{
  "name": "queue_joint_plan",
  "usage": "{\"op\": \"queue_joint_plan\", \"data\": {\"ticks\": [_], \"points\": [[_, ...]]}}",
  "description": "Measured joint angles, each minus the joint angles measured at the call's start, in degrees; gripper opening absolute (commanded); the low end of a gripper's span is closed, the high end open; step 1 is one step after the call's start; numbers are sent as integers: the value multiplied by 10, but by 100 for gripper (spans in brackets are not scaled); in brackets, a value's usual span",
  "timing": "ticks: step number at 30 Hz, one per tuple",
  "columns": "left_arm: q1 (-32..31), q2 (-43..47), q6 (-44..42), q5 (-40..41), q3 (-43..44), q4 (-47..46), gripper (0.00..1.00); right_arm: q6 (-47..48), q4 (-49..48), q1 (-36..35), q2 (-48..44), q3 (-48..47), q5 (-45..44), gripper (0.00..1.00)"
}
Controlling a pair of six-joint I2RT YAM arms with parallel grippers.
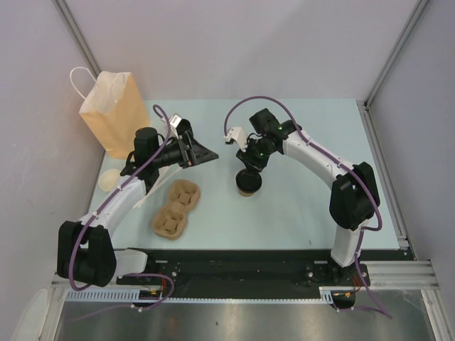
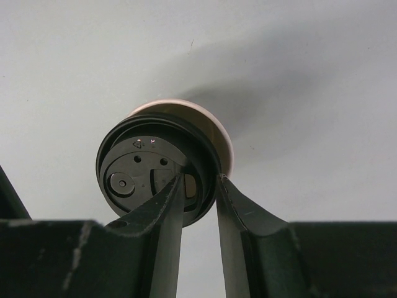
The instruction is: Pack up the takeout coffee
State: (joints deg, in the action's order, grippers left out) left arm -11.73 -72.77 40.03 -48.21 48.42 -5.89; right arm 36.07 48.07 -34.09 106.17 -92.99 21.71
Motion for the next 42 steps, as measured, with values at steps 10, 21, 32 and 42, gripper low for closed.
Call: {"op": "queue_joint_plan", "data": {"ticks": [10, 21, 32, 42], "points": [[0, 0, 0, 0, 0, 0, 92, 2, 0, -5, 0, 0, 0, 31], [0, 0, 0, 0, 0, 0, 92, 9, 0, -7, 1, 0, 0, 21], [0, 0, 0, 0, 0, 0, 92, 10, 0, -7, 5, -3, 0, 12], [0, -7, 0, 0, 2, 0, 91, 10, 0, -8, 14, -15, 2, 13]]}}
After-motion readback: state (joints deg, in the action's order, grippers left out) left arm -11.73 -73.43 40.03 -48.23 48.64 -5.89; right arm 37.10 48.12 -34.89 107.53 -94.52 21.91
